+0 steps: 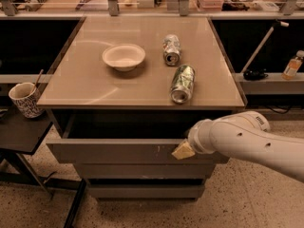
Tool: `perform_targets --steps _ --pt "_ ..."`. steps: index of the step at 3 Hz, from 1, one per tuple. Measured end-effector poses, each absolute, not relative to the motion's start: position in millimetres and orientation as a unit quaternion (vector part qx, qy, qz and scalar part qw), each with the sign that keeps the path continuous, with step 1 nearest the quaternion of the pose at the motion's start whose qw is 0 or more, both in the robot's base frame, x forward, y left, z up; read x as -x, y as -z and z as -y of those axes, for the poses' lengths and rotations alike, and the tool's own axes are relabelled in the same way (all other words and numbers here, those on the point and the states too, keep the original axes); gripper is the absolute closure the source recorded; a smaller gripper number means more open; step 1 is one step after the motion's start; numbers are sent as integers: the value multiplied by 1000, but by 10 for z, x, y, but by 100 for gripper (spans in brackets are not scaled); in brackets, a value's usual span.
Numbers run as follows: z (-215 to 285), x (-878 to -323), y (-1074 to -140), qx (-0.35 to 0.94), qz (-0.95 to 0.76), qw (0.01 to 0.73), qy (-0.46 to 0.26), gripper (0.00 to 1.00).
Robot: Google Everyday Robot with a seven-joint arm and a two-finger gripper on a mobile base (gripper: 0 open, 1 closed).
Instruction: Open top drawer
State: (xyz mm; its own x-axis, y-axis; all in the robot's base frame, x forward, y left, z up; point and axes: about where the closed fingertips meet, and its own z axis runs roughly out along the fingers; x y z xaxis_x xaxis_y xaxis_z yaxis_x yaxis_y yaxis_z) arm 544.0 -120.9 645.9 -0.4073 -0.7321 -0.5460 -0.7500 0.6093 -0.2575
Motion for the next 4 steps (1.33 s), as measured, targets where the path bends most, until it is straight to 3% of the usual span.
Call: perform_targets --steps 4 --pt "1195 -5213 -6459 442 -838 318 -26 100"
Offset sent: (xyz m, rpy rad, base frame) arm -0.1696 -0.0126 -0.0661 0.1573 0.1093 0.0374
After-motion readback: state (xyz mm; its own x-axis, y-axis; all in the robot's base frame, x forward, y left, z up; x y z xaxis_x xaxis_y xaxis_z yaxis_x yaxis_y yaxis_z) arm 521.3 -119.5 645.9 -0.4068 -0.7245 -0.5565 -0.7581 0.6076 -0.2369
